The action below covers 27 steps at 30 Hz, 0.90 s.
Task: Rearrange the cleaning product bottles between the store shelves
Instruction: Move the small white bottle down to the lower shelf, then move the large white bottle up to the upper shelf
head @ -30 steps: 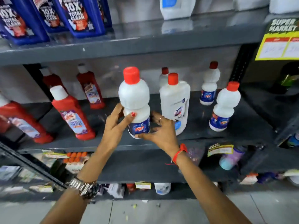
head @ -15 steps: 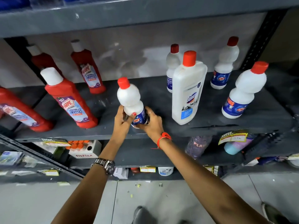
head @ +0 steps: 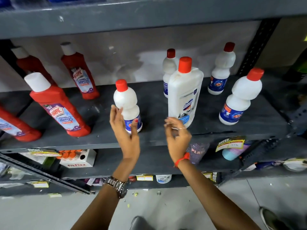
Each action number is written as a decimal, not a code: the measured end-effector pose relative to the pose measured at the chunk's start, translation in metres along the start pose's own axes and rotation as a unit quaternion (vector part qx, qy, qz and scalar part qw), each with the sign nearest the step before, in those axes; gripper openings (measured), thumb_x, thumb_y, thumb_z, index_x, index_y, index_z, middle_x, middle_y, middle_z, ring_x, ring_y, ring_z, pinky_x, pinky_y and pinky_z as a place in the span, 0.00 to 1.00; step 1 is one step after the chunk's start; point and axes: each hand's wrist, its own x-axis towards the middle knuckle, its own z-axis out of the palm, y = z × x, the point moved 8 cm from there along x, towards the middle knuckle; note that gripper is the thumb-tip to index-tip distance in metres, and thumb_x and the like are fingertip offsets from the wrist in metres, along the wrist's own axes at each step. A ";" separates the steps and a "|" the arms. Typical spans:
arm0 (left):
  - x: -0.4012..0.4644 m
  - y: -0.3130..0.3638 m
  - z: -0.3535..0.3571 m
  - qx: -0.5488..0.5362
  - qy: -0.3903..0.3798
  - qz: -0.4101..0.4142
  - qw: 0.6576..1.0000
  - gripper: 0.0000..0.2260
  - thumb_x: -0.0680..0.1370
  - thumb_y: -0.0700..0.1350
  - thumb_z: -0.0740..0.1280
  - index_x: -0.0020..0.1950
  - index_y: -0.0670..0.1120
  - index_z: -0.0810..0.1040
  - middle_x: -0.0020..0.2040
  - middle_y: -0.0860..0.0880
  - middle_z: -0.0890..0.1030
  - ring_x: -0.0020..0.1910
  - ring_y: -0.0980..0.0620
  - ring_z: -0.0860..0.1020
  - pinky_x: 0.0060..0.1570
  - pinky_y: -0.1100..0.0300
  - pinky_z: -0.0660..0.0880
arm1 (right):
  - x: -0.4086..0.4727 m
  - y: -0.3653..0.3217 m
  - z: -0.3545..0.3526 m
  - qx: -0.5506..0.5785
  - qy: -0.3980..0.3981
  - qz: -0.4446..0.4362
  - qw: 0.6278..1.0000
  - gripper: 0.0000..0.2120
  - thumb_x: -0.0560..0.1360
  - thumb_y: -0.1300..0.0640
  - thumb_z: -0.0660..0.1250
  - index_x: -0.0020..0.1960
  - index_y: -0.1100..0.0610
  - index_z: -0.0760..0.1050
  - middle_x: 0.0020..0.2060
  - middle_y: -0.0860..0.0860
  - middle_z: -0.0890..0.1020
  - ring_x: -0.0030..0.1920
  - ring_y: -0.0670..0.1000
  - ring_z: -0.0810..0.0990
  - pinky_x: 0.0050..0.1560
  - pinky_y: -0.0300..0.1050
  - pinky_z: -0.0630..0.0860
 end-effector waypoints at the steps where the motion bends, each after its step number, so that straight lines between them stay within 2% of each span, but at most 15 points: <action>1: -0.007 0.011 0.011 0.006 -0.013 0.035 0.999 0.21 0.75 0.38 0.63 0.67 0.46 0.64 0.72 0.43 0.59 0.72 0.53 0.59 0.70 0.60 0.63 | 0.004 0.002 -0.021 0.006 0.048 0.001 0.999 0.10 0.71 0.68 0.65 0.50 0.58 0.78 0.43 0.52 0.83 0.41 0.47 0.81 0.42 0.35 0.77; 3: -0.013 0.014 0.041 -0.008 -0.085 0.036 0.996 0.21 0.75 0.38 0.64 0.67 0.46 0.64 0.71 0.47 0.63 0.72 0.52 0.61 0.70 0.59 0.63 | 0.021 0.011 -0.048 0.003 0.102 0.020 0.995 0.10 0.71 0.69 0.64 0.50 0.59 0.77 0.44 0.57 0.83 0.41 0.50 0.81 0.41 0.31 0.76; 5: -0.019 0.004 0.077 -0.058 -0.188 -0.048 0.979 0.25 0.74 0.40 0.65 0.69 0.45 0.61 0.70 0.51 0.63 0.71 0.57 0.63 0.71 0.61 0.62 | 0.048 0.026 -0.059 -0.031 0.099 0.046 0.994 0.12 0.71 0.69 0.64 0.53 0.61 0.75 0.48 0.60 0.82 0.45 0.52 0.81 0.45 0.31 0.77; 7: -0.029 -0.004 0.105 -0.086 -0.270 -0.112 0.953 0.27 0.74 0.43 0.64 0.70 0.45 0.58 0.69 0.52 0.64 0.67 0.64 0.65 0.68 0.67 0.64 | 0.075 0.039 -0.056 -0.092 0.040 0.069 0.993 0.15 0.71 0.67 0.64 0.58 0.63 0.72 0.54 0.62 0.81 0.53 0.57 0.80 0.55 0.42 0.77; 9: -0.035 -0.010 0.122 -0.084 -0.305 -0.130 0.940 0.25 0.75 0.41 0.62 0.70 0.42 0.58 0.66 0.50 0.67 0.61 0.65 0.69 0.61 0.74 0.67 | 0.095 0.049 -0.046 -0.148 -0.048 0.095 0.983 0.19 0.72 0.67 0.63 0.63 0.64 0.68 0.59 0.63 0.78 0.59 0.61 0.76 0.63 0.50 0.73; 11: -0.037 -0.015 0.130 -0.078 -0.306 -0.137 0.939 0.21 0.76 0.38 0.61 0.68 0.41 0.59 0.64 0.48 0.69 0.59 0.58 0.71 0.57 0.73 0.70 | 0.105 0.052 -0.039 -0.178 -0.111 0.126 0.970 0.17 0.73 0.68 0.61 0.62 0.66 0.68 0.58 0.66 0.77 0.59 0.64 0.76 0.61 0.50 0.72; 13: -0.035 -0.017 0.133 -0.076 -0.289 -0.143 0.943 0.18 0.77 0.40 0.61 0.66 0.41 0.63 0.62 0.46 0.72 0.57 0.55 0.73 0.56 0.66 0.73 | 0.108 0.050 -0.041 -0.189 -0.125 0.131 0.965 0.14 0.74 0.68 0.59 0.59 0.66 0.70 0.56 0.66 0.79 0.57 0.65 0.77 0.57 0.50 0.73; 15: -0.033 -0.016 0.133 -0.074 -0.274 -0.139 0.949 0.17 0.77 0.43 0.60 0.64 0.40 0.66 0.60 0.46 0.74 0.54 0.62 0.76 0.53 0.68 0.74 | 0.103 0.047 -0.049 -0.191 -0.116 0.123 0.967 0.13 0.74 0.67 0.59 0.59 0.65 0.72 0.55 0.65 0.80 0.57 0.64 0.78 0.56 0.45 0.72; 18: -0.038 -0.011 0.131 -0.070 -0.269 -0.126 0.952 0.16 0.78 0.41 0.57 0.65 0.37 0.65 0.59 0.46 0.74 0.52 0.69 0.75 0.51 0.73 0.73 | 0.093 0.045 -0.060 -0.186 -0.095 0.100 0.973 0.10 0.74 0.66 0.62 0.54 0.65 0.75 0.51 0.64 0.82 0.53 0.62 0.80 0.47 0.35 0.70; 22: -0.053 0.009 0.124 -0.072 -0.264 -0.109 0.956 0.17 0.79 0.40 0.56 0.67 0.39 0.64 0.58 0.52 0.75 0.55 0.69 0.75 0.53 0.73 0.73 | 0.083 0.029 -0.079 -0.197 -0.063 0.041 0.977 0.06 0.72 0.66 0.64 0.48 0.65 0.77 0.45 0.64 0.84 0.48 0.62 0.82 0.46 0.46 0.77; 27: -0.054 0.062 0.112 -0.084 -0.248 -0.026 0.965 0.20 0.76 0.40 0.55 0.67 0.37 0.63 0.56 0.60 0.73 0.56 0.71 0.73 0.54 0.76 0.70 | 0.068 -0.018 -0.111 -0.171 0.010 -0.018 0.985 0.08 0.72 0.66 0.65 0.50 0.63 0.77 0.46 0.60 0.84 0.48 0.57 0.82 0.48 0.43 0.78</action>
